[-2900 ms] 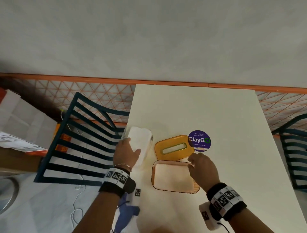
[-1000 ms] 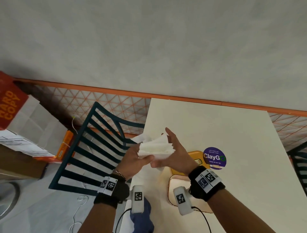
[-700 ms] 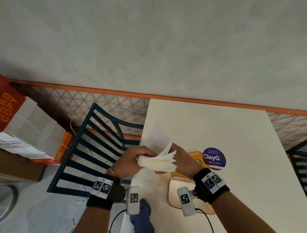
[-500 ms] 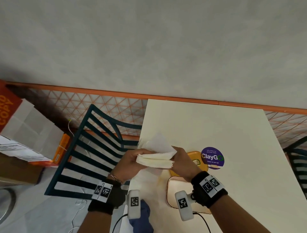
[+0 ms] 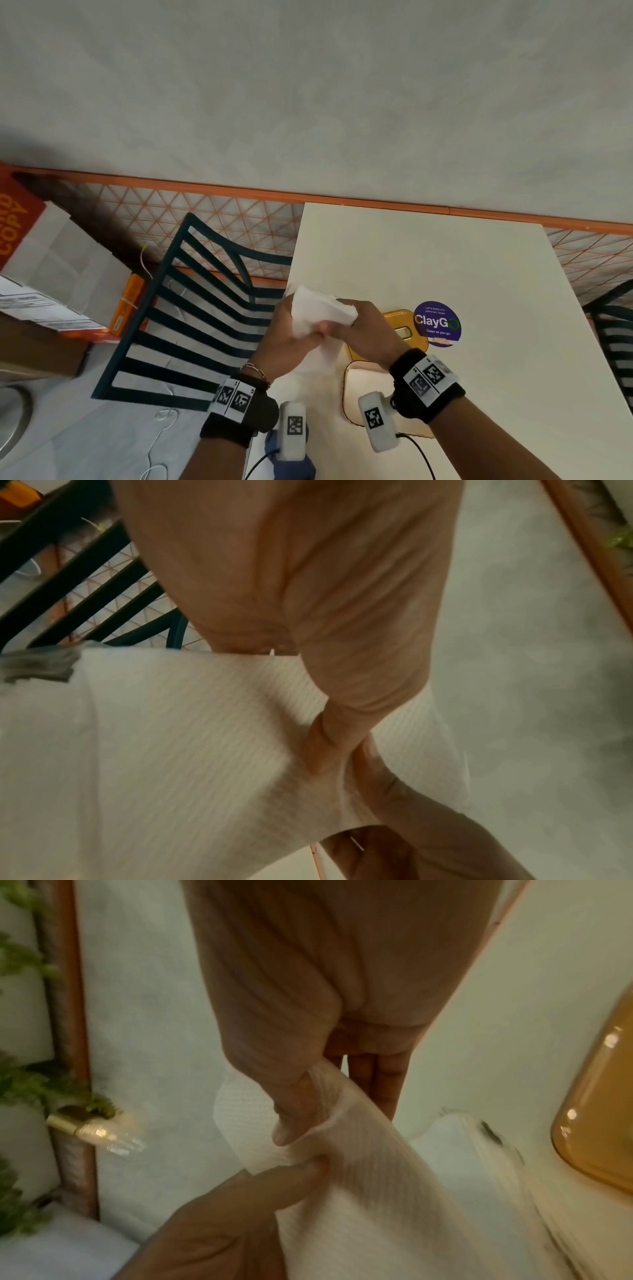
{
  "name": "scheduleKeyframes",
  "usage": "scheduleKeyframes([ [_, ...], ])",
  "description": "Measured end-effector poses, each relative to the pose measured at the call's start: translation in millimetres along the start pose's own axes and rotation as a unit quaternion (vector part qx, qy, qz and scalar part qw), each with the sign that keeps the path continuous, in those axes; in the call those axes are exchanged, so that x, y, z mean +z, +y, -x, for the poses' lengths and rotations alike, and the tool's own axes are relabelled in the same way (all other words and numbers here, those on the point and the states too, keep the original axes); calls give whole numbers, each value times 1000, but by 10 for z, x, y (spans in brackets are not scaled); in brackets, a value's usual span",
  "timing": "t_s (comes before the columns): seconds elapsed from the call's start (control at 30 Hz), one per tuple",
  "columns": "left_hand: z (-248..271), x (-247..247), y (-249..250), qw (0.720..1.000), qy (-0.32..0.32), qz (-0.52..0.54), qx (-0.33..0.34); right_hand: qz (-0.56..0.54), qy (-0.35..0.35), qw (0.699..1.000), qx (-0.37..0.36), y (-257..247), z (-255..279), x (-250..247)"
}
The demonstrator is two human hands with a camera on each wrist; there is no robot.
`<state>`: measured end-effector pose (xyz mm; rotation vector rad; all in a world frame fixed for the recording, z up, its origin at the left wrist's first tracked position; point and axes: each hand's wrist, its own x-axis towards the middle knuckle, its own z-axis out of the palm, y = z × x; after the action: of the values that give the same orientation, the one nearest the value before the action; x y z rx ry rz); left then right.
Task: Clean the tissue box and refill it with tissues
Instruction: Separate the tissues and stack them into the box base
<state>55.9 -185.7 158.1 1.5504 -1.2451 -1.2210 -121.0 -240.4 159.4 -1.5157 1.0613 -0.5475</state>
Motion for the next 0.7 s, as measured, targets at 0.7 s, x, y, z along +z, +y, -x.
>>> scheduleKeyframes([
  [0.7, 72, -301, -295, 943, 27, 310, -118, -211, -56, 974, 57, -241, 26, 35],
])
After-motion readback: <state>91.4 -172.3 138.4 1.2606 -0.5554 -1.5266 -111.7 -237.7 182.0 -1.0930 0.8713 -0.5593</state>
